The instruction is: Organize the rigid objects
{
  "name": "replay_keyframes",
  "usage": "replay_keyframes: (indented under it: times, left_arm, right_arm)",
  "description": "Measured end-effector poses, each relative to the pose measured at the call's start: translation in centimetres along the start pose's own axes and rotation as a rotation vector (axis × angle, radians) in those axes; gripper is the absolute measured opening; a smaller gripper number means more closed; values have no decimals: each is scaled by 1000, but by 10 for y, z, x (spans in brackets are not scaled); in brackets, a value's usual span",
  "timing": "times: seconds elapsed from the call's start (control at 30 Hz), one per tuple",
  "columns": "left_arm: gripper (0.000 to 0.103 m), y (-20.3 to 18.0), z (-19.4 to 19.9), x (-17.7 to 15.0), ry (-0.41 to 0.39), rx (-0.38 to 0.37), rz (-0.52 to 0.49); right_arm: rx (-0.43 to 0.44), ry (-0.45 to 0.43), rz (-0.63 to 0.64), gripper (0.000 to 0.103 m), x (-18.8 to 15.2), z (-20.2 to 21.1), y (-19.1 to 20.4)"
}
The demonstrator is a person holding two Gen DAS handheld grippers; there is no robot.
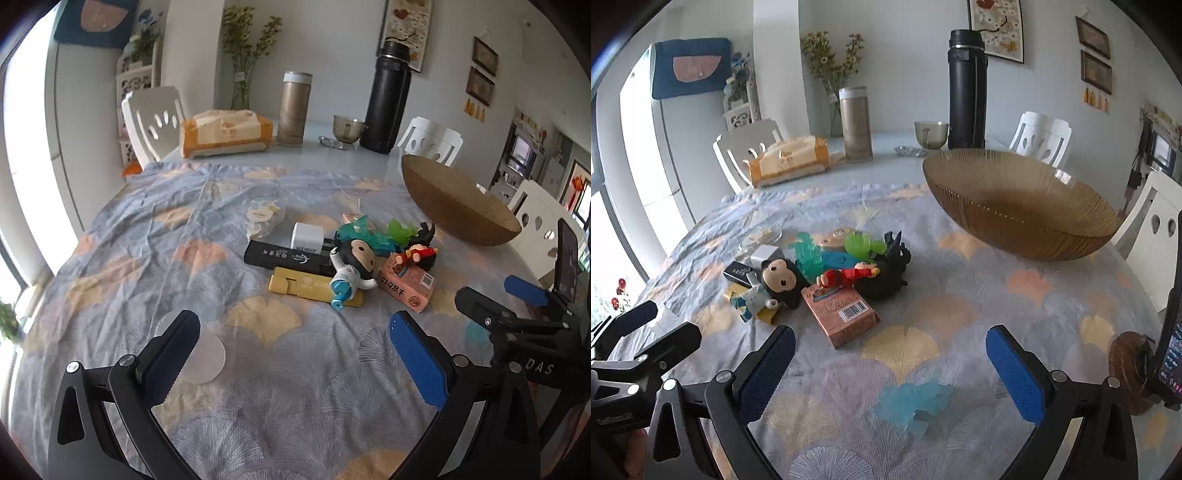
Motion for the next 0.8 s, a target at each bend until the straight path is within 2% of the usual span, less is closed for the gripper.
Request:
replay_keyframes:
  times: [0.2,0.57,0.8]
  left_arm:
    - [102,11,2,1,-19,-11,55]
    - [102,6,-1,1,-11,29,20]
    - [102,4,-3,1,-7,46,10]
  right_arm:
    - [-6,1,17,103,-1,-1,4]
    - [-59,10,88,103,-3,-5,16]
    - [-58,8,77,103,-2,-4,14]
Point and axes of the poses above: each gripper's, at about its wrist camera, not at the fingertips, and z roughly against the way its jaws point, y to its left, x to its top, the point moved 3 cm from there along -z, roughly the way its jaws point, and after that the axes turned 9 degrees about y, right-handed, at the moved point
